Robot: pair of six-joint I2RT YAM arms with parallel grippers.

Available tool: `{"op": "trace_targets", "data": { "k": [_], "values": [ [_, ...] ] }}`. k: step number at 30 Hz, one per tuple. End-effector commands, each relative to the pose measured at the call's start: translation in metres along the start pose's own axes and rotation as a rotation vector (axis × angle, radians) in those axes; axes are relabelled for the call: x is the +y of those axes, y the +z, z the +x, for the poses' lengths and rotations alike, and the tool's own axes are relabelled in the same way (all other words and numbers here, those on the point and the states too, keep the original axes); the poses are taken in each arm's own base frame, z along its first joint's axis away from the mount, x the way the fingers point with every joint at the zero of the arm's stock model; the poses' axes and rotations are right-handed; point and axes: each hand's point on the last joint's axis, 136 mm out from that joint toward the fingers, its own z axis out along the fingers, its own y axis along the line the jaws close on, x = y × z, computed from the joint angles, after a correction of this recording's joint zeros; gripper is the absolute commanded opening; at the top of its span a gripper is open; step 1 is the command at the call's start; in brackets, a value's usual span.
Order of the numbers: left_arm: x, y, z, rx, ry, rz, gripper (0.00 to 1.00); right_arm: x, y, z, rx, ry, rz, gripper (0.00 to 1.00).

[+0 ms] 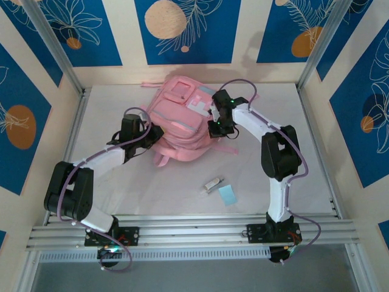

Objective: Pack the student bag
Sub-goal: Zip the student bag at the center of the table.

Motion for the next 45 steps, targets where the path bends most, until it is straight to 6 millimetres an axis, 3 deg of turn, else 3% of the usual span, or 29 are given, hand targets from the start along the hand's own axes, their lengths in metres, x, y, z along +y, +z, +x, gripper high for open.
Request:
{"op": "trace_targets", "data": {
  "k": [1, 3, 5, 11, 14, 18, 22, 27, 32, 35, 38, 39, 41, 43, 45],
  "values": [
    [-0.003, -0.031, -0.043, -0.15, 0.062, -0.034, 0.0, -0.148, -0.01, -0.004, -0.025, 0.287, 0.348, 0.0],
    [-0.004, -0.032, -0.042, -0.145, 0.066, -0.029, 0.0, -0.152, -0.008, -0.006, -0.042, 0.309, 0.306, 0.0],
    [-0.005, -0.031, -0.041, -0.136, 0.067, -0.023, 0.0, -0.143, -0.007, -0.008, -0.053, 0.321, 0.226, 0.0],
    [-0.007, -0.027, -0.038, -0.116, 0.061, -0.001, 0.0, -0.088, -0.013, -0.015, -0.127, 0.28, -0.007, 0.0],
    [-0.01, -0.025, -0.037, -0.105, 0.064, 0.009, 0.0, -0.073, -0.016, -0.018, -0.145, 0.25, -0.029, 0.0],
    [-0.013, -0.026, -0.038, -0.105, 0.074, 0.016, 0.0, -0.07, -0.02, -0.019, -0.137, 0.225, 0.009, 0.0],
    [-0.015, -0.028, -0.04, -0.118, 0.086, 0.015, 0.0, -0.083, -0.028, -0.017, -0.154, 0.21, 0.134, 0.0],
    [-0.017, -0.033, -0.043, -0.128, 0.112, 0.004, 0.0, -0.129, -0.032, -0.012, -0.146, 0.274, 0.331, 0.0],
    [-0.016, -0.033, -0.043, -0.126, 0.113, -0.002, 0.0, -0.149, -0.031, -0.017, -0.142, 0.31, 0.347, 0.0],
    [-0.016, -0.032, -0.042, -0.119, 0.105, 0.003, 0.0, -0.134, -0.031, -0.023, -0.152, 0.289, 0.275, 0.0],
    [-0.019, -0.029, -0.04, -0.112, 0.092, 0.025, 0.0, -0.097, -0.032, -0.026, -0.158, 0.24, 0.109, 0.0],
    [-0.02, -0.028, -0.039, -0.106, 0.086, 0.036, 0.05, -0.08, -0.036, -0.026, -0.162, 0.219, 0.048, 0.0],
    [-0.021, -0.026, -0.037, -0.097, 0.071, 0.048, 0.22, -0.052, -0.044, -0.023, -0.178, 0.187, -0.038, 0.15],
    [-0.019, -0.023, -0.032, -0.082, 0.062, 0.058, 0.39, -0.028, -0.052, -0.015, -0.198, 0.152, -0.081, 0.45],
    [-0.017, -0.021, -0.027, -0.066, 0.05, 0.065, 0.52, -0.007, -0.058, -0.009, -0.219, 0.124, -0.113, 0.6]
  ]
}}
